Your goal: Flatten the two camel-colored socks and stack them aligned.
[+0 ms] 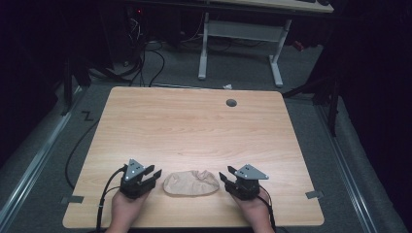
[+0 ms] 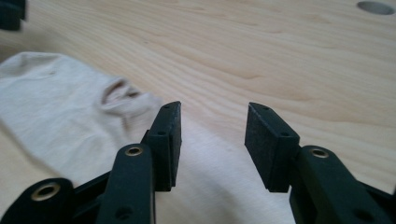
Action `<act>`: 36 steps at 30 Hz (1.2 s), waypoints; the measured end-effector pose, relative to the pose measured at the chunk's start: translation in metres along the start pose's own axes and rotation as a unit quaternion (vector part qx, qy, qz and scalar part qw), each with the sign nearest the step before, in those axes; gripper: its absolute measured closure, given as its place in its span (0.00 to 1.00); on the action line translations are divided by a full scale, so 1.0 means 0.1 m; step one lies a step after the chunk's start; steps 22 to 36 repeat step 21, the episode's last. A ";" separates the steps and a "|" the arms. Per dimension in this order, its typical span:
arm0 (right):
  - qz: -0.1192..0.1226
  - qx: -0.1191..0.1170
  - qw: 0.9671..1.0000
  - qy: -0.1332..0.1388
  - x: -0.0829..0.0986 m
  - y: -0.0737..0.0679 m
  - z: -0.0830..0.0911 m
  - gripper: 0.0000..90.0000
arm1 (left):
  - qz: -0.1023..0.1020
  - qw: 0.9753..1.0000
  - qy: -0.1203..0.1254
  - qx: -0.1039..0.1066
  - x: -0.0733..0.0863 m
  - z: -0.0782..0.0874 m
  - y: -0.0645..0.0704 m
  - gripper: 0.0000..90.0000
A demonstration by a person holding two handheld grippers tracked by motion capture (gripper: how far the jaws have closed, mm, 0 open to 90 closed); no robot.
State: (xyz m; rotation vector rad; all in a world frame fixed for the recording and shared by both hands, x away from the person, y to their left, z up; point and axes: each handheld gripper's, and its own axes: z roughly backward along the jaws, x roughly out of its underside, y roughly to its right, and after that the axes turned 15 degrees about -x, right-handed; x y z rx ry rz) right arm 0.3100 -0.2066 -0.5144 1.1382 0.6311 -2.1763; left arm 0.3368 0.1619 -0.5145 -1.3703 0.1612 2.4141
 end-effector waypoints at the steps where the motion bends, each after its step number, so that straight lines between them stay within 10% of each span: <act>1: 0.003 0.007 1.000 0.000 -0.02 0.04 0.00 0.62 | -0.006 1.000 0.001 -0.003 -0.02 -0.01 -0.04 0.69; 5: -0.012 0.029 0.999 0.004 -0.08 0.23 0.07 0.62 | -0.042 0.998 -0.007 -0.039 -0.06 -0.08 -0.27 0.67; 12: -0.065 0.076 0.995 -0.002 0.08 0.50 0.13 0.58 | -0.009 0.997 -0.021 -0.067 0.17 -0.04 -0.58 0.66; 36: -0.074 0.091 0.993 0.006 0.17 0.55 0.28 0.59 | -0.028 0.997 -0.023 -0.072 0.18 -0.03 -0.52 0.65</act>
